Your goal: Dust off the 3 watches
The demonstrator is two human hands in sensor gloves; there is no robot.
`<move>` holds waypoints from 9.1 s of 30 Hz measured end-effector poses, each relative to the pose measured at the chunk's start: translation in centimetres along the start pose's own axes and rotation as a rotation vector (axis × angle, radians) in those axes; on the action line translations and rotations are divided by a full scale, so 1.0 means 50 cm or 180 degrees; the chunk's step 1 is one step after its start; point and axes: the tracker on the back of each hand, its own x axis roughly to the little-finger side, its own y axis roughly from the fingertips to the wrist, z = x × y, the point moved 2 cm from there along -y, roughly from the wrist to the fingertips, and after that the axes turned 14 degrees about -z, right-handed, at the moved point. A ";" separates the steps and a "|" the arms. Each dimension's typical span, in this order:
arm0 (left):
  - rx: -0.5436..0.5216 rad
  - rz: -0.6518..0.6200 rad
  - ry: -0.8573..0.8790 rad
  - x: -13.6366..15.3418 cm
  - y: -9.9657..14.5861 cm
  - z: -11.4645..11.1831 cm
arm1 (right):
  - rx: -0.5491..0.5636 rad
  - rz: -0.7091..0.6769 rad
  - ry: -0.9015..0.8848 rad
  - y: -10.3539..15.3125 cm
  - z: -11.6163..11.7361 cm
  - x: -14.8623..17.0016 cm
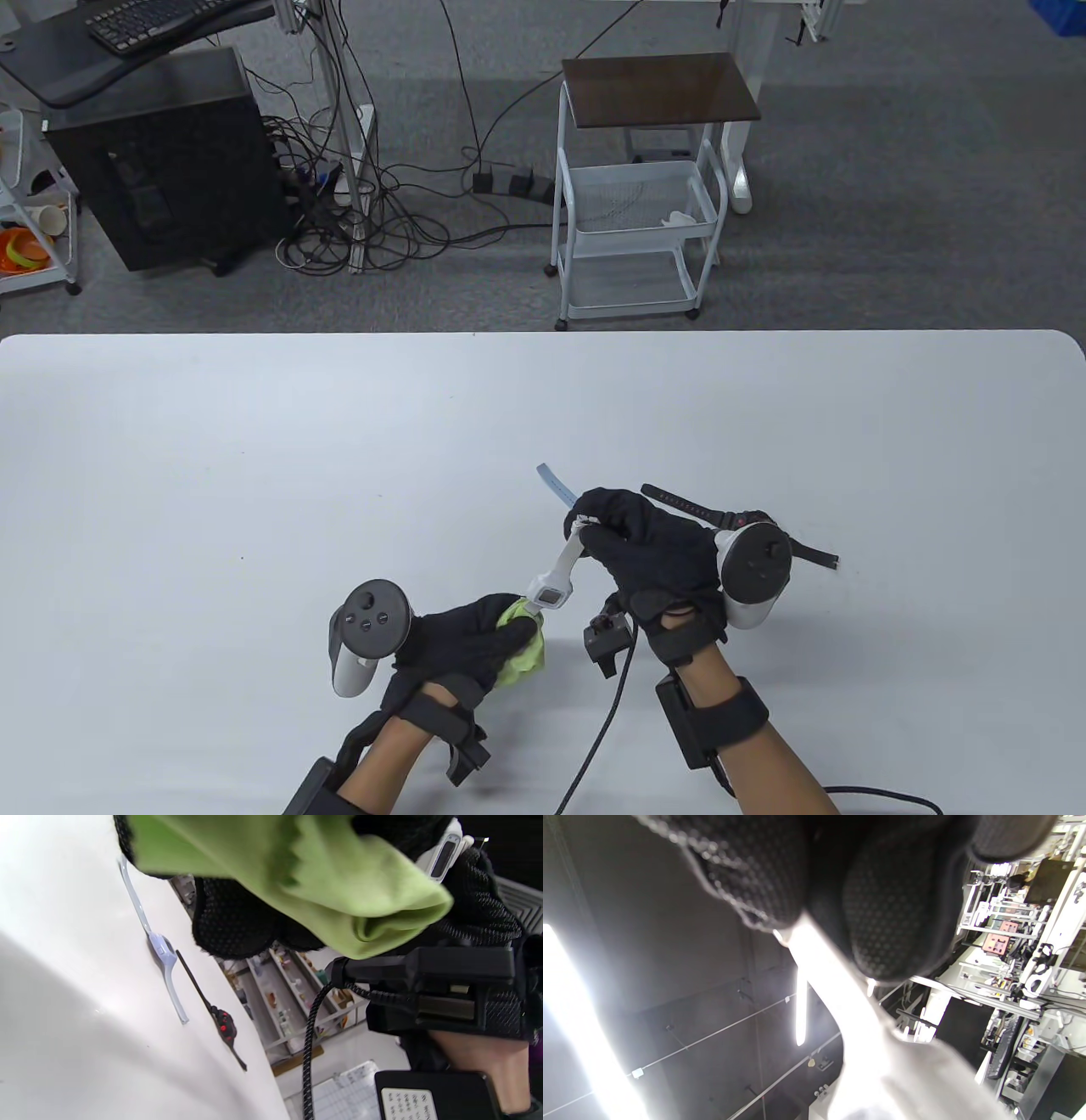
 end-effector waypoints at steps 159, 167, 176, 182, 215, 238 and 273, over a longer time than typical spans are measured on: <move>0.0449 0.0303 -0.1261 0.020 0.004 0.010 | -0.0313 0.0085 -0.0449 -0.005 0.026 -0.035; 0.0355 0.0097 -0.1242 0.013 0.003 0.009 | -0.0293 0.0026 -0.0465 -0.003 0.034 -0.046; 0.0389 0.0037 -0.1141 0.006 0.000 0.001 | 0.0047 -0.0063 -0.0437 -0.005 0.002 -0.029; 0.0178 -0.0056 -0.0897 -0.009 -0.001 0.016 | 0.0518 -0.0191 -0.0392 -0.007 -0.048 -0.020; -0.1415 -0.0584 -0.0215 -0.143 -0.094 0.159 | -0.1266 0.1122 0.0265 0.219 0.105 0.085; -0.1105 -0.0768 -0.0796 -0.184 -0.094 0.203 | -0.1403 0.0955 0.0332 0.218 0.095 0.134; -0.0912 -0.0736 -0.0404 -0.189 -0.109 0.195 | -0.3403 0.0958 0.1048 0.161 0.221 0.260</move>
